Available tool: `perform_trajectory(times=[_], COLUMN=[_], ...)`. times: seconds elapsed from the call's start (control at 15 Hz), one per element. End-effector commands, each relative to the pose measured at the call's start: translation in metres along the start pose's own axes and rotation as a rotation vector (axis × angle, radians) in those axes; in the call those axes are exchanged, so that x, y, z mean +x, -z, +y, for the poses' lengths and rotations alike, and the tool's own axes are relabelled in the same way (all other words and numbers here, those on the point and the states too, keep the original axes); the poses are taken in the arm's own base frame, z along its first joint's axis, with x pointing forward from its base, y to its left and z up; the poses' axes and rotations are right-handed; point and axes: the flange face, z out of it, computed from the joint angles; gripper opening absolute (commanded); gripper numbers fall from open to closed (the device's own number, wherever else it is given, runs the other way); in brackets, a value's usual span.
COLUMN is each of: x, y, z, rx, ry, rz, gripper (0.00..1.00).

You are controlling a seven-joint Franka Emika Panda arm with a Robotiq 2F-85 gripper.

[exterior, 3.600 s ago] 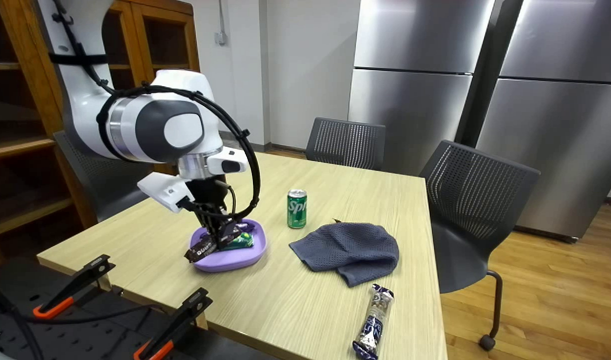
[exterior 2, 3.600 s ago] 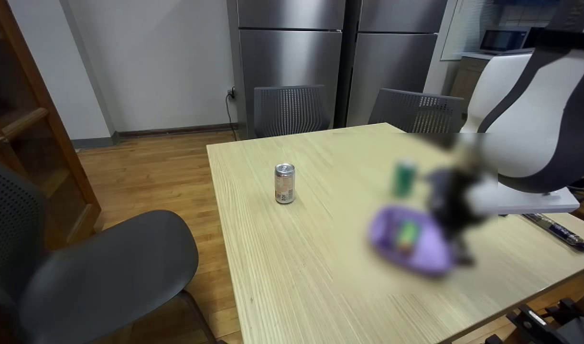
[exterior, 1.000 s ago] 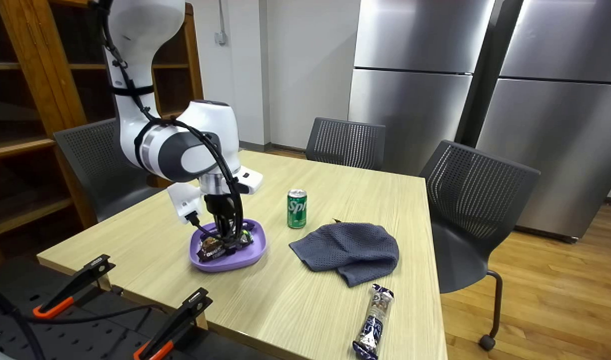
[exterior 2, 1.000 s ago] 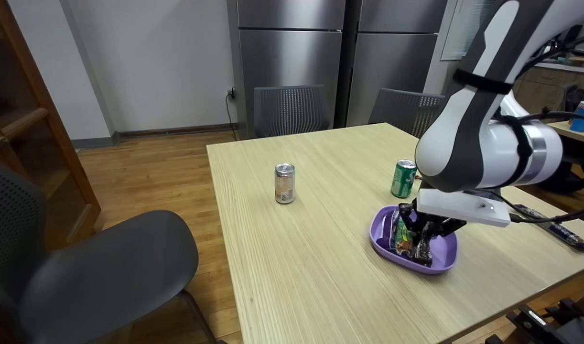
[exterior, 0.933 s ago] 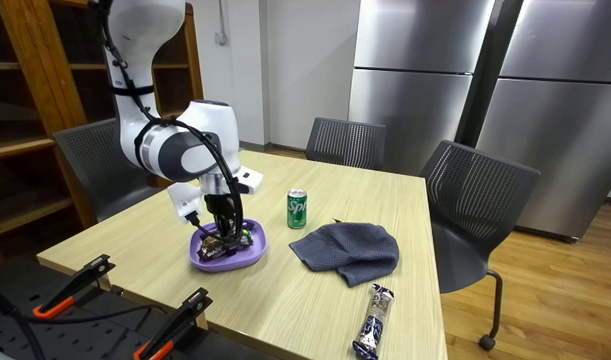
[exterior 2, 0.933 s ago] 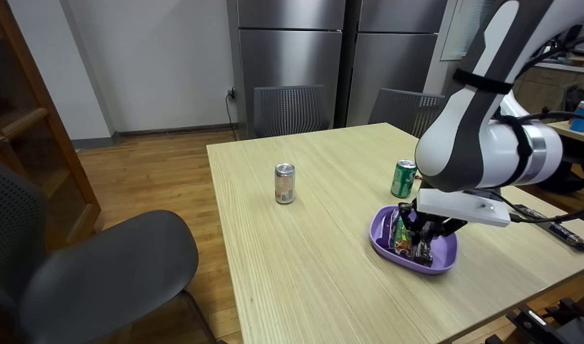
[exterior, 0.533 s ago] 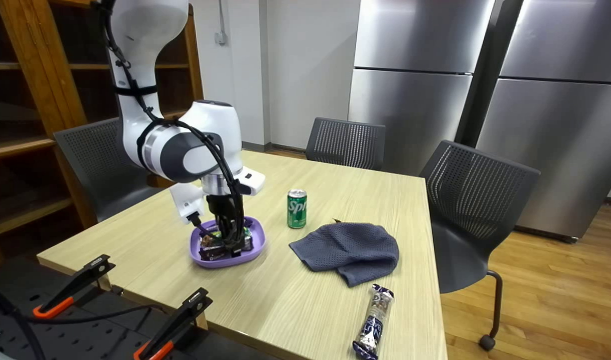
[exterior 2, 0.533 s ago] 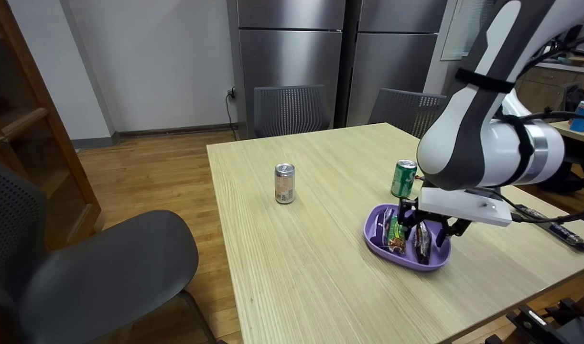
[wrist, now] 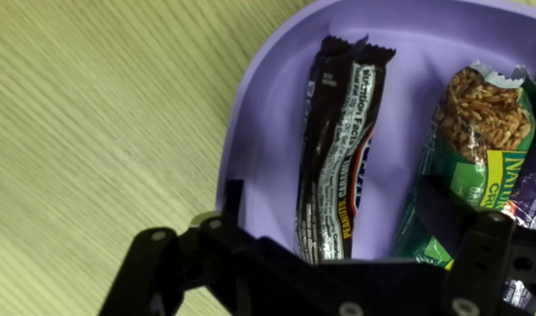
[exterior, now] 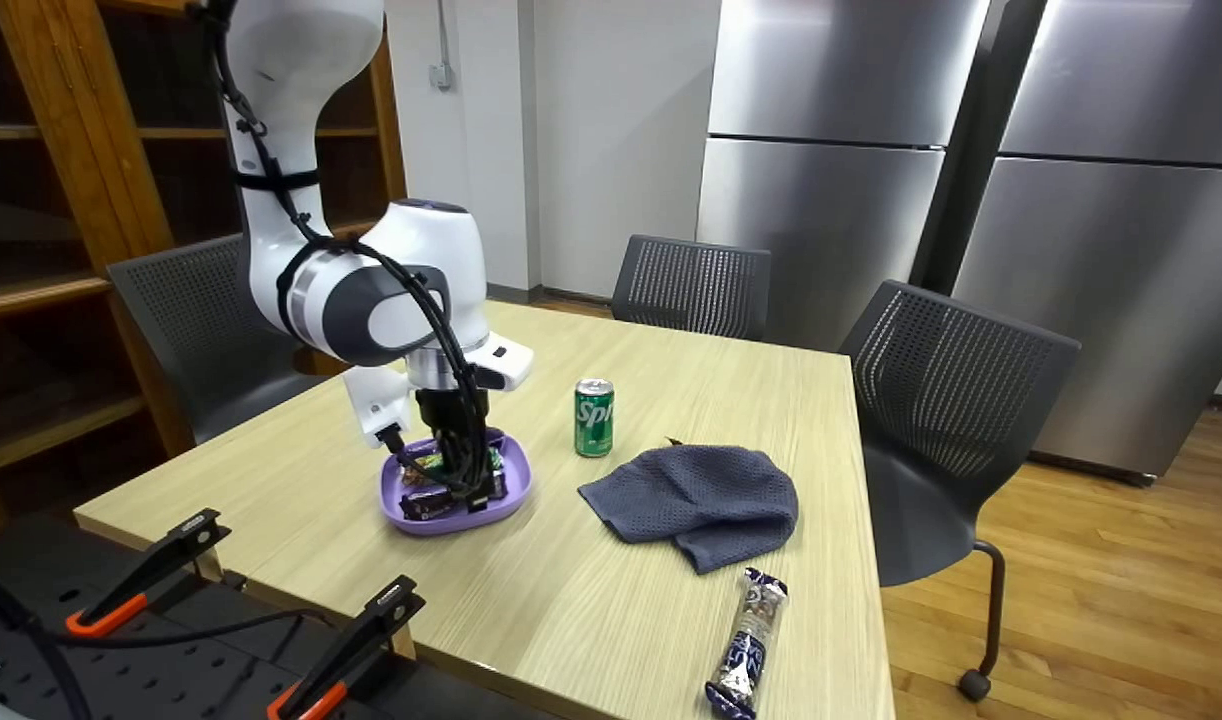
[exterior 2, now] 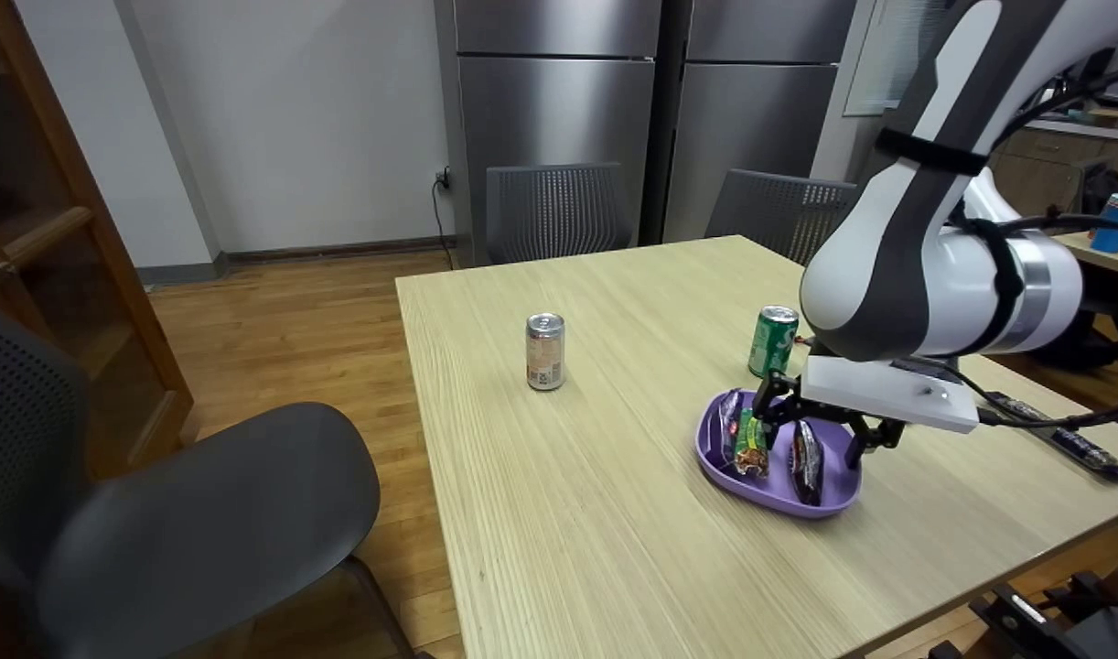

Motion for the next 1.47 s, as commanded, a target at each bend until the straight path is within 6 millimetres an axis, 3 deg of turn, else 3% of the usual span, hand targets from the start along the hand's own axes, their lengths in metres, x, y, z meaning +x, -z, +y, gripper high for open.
perform_trajectory(times=[0.0,0.93,1.4], x=[0.002,0.003,-0.001], y=[0.01,0.026,0.043], z=[-0.001,0.002,0.026], rx=[0.033,0.106,0.098], ry=[-0.028,-0.052,-0.069], rz=[0.019,0.049,0.065], gripper=[1.0,1.0,1.0])
